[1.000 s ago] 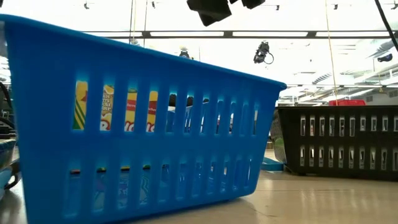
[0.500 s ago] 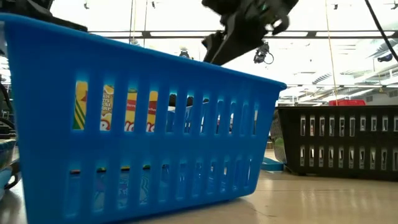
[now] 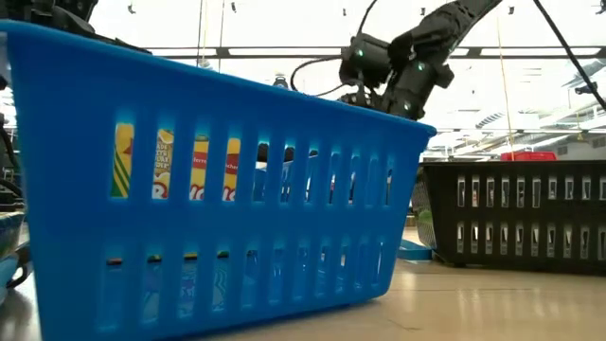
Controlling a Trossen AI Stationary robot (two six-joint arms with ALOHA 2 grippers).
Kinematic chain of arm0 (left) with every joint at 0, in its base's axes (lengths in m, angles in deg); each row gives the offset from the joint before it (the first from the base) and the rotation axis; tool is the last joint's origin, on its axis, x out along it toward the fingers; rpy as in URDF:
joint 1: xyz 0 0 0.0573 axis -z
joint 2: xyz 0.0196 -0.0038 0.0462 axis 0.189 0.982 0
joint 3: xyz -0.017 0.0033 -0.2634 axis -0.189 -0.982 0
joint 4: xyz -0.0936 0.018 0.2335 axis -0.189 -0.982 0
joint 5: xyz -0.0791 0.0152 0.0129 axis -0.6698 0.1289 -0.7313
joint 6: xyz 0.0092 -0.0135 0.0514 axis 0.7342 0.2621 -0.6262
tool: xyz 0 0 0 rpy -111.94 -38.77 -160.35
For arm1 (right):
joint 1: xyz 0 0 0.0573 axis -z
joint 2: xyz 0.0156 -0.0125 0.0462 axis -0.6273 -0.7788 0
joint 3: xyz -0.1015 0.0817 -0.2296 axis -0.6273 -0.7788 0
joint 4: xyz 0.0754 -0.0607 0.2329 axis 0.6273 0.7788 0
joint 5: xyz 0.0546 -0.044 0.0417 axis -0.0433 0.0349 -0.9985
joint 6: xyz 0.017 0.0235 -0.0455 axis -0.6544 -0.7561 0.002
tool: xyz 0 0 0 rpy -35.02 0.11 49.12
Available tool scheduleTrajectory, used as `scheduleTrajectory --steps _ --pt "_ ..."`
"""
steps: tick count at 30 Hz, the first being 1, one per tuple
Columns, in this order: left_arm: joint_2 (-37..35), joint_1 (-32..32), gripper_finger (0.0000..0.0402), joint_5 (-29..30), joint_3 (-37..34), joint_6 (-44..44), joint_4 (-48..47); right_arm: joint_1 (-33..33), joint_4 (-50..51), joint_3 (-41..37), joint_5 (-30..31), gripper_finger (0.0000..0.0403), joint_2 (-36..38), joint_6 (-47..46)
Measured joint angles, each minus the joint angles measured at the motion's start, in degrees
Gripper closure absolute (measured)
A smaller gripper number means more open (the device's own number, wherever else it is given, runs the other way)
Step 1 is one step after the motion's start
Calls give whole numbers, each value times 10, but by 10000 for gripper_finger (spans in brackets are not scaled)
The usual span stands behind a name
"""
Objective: Pick & Place Office Desk Supplies
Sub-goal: Put the green spiral keychain into the green bin
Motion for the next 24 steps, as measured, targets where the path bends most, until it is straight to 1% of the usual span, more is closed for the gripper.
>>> scheduleTrajectory --steps 3,7,11,15,24 --pt "0 -2 195 -1 0 1 0 17 -4 -14 3 185 0 0" --pt "0 -1 195 -2 0 4 4 42 -10 -21 22 185 0 1" --pt "0 -1 195 -2 0 4 4 61 -13 -22 25 185 0 2" --pt "0 -1 195 -2 0 6 4 66 -19 -21 27 185 -8 4" --pt "0 -1 195 -2 0 7 4 66 -38 -20 42 185 -56 14"
